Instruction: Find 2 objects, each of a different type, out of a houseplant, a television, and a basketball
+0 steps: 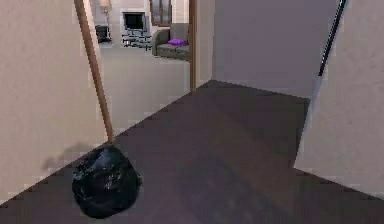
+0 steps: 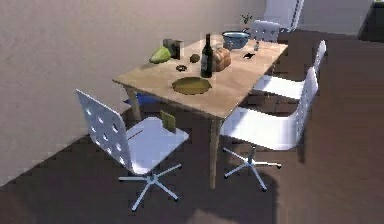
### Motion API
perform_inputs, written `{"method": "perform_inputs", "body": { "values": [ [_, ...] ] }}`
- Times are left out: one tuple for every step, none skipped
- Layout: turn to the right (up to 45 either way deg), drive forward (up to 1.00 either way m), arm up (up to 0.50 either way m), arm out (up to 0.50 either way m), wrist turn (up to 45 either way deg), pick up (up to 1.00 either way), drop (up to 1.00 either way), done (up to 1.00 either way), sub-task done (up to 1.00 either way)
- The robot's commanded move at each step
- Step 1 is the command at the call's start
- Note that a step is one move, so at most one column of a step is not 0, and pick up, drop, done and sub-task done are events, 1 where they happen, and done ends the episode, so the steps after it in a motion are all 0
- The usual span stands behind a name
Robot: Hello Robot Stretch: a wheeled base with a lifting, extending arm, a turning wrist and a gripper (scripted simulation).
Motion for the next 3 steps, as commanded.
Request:
{"method": "perform_inputs", "body": {
  "values": [
    [0.0,0.50,0.00,0.00,0.0,0.00,0.00,0.00,0.00],
    [27.0,0.00,0.00,0.00,0.0,0.00,0.00,0.00,0.00],
    [0.0,0.45,0.00,0.00,0.0,0.00,0.00,0.00,0.00]
  ]
}}
